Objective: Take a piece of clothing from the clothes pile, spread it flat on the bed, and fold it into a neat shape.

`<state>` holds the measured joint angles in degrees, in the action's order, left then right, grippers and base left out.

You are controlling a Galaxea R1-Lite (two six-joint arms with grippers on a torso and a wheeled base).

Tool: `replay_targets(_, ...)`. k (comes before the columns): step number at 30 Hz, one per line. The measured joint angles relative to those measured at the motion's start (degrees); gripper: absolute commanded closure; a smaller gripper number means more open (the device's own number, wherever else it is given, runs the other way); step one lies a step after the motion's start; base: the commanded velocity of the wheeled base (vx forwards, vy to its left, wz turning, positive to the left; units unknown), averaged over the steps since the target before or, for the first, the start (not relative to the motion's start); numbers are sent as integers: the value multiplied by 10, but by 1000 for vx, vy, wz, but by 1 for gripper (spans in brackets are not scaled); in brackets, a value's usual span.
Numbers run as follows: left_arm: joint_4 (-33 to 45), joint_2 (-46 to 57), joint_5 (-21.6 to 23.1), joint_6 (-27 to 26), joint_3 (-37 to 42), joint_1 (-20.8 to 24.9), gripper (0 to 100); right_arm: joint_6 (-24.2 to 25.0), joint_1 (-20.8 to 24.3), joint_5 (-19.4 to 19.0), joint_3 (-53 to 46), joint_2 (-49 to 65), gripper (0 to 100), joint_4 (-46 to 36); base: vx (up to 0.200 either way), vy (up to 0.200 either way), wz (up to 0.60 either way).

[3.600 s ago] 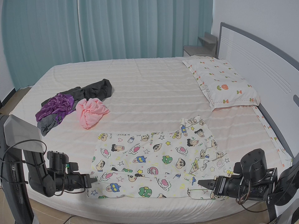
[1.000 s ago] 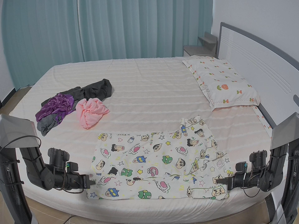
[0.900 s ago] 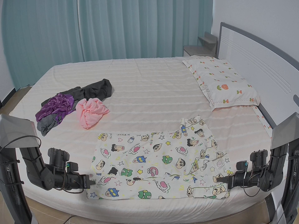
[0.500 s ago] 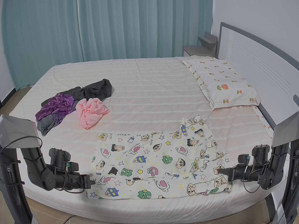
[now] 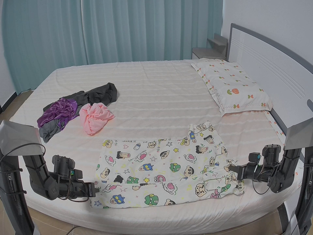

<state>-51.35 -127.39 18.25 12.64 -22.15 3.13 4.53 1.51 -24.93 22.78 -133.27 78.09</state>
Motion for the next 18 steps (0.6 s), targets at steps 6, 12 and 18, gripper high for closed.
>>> replay_targets(6,-13,-6,-3,1,0,0,100,0,1,10,6,1,100,-1,0,0,0)
replay_targets(12,-14,-10,-3,2,-2,0,100,0,1,11,0,-1,100,0,0,0,0)
replay_targets(18,-14,-12,-4,5,-4,1,0,0,2,11,-2,-9,0,0,0,0,0)
